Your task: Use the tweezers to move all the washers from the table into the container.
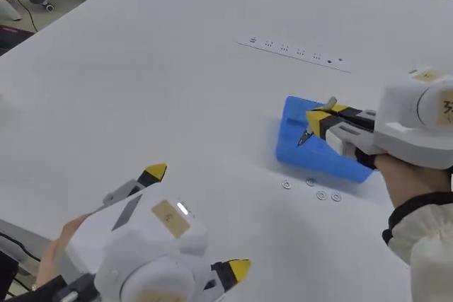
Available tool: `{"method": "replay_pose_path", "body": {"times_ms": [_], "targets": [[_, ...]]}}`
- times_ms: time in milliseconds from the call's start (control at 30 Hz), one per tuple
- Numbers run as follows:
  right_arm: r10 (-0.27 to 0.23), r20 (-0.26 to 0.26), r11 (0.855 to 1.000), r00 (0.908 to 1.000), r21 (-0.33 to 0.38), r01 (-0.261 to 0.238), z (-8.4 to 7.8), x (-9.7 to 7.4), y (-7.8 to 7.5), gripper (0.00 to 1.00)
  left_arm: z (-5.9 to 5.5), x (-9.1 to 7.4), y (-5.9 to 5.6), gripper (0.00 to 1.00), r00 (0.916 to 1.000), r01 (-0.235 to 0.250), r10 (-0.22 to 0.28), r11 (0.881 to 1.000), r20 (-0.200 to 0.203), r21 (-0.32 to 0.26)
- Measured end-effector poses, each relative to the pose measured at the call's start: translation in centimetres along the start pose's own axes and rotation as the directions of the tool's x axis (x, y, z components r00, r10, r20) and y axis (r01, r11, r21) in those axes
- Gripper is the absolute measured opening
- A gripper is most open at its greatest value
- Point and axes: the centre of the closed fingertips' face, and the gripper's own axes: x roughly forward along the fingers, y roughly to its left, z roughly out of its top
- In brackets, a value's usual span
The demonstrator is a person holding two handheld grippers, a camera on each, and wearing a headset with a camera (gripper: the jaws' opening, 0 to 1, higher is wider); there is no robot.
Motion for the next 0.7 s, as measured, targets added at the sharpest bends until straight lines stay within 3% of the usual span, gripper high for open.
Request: {"method": "replay_pose_path", "body": {"times_ms": [333, 700], "targets": [[0.001, -0.06, 1.0, 0.9982, -0.008, -0.002, -3.0, 0.5, 0.3, 0.01, -0.2, 0.1, -0.2, 0.95, 0.9999, 0.009, -0.009, 1.0, -0.01, 0.007], [0.023, -0.089, 0.999, 0.9957, 0.024, -0.021, -4.6, 1.0, 1.0, 0.01, -0.4, 0.2, -0.2, 0.94, 0.9997, 0.007, -0.006, 1.0, -0.022, 0.013]]}}
